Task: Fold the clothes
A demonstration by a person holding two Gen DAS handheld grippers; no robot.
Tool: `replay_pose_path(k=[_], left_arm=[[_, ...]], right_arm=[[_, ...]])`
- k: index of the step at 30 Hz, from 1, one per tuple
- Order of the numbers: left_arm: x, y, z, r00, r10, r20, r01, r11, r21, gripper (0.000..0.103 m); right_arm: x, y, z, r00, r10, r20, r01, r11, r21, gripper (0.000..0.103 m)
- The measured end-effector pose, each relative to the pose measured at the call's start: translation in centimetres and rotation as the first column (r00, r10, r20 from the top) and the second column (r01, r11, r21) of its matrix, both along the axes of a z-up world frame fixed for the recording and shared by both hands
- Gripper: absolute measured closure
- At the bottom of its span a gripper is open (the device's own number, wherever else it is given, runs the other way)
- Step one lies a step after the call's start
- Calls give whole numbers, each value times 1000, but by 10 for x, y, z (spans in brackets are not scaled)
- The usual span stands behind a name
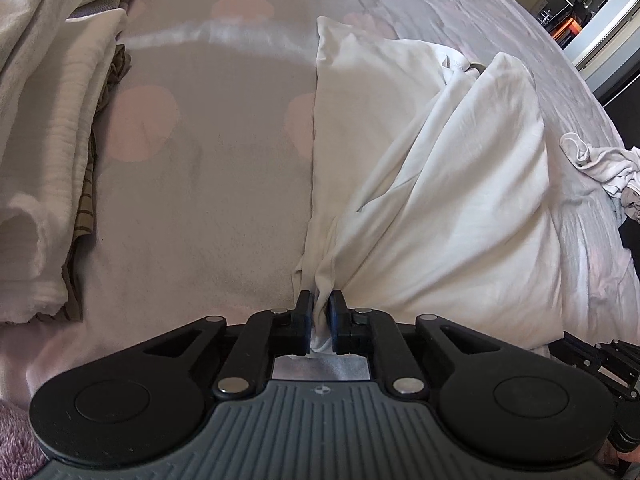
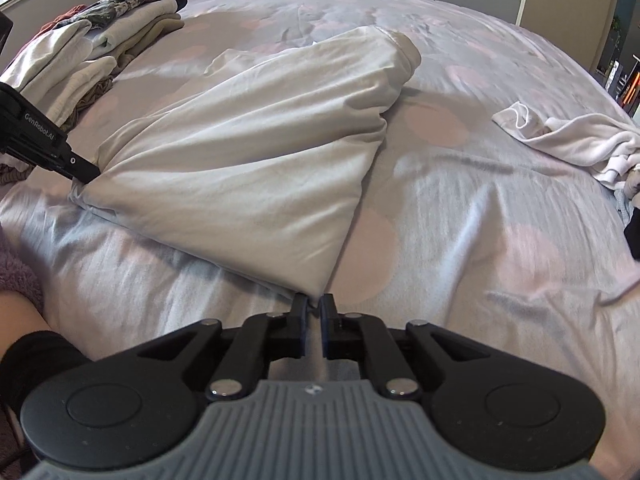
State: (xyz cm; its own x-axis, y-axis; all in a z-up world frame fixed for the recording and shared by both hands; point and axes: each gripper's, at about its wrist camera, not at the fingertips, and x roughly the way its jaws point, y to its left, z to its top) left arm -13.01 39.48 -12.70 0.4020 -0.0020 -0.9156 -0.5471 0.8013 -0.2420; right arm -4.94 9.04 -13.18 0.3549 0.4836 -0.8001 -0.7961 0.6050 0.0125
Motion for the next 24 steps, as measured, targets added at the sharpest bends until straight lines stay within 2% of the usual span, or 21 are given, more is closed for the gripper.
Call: replay_pose_path(k=[3,5,9,14,17,21,24], left_arm=[[-4,5,12,1000,-2,24,2,1000,-23,80],[-3,10,20,999,-11,45,12,1000,-27,76],[18,20,39,995,-70,74,69,997,25,75],[77,32,54,975,-179,134,168,982,92,75],[120,40,48,968,-211,136,194,973,128,75],[167,50,30,959,-252,132,234,963,132,75],[187,56,13,953,-283,113,261,949,174,75]], right_arm=[[1,-2,11,1000,-7,2,7,1000,11,93],[5,0,23,1000,-7,14,7,1000,26,92],[19,12,46,999,-6,36,3,998,62,91],[54,49,66,999,19,46,-23,996,89,91],[79,82,69,996,45,71,-50,996,74,91],[111,123,70,993,78,90,-84,995,56,90],[130,153,63,989,112,95,-116,993,34,83]])
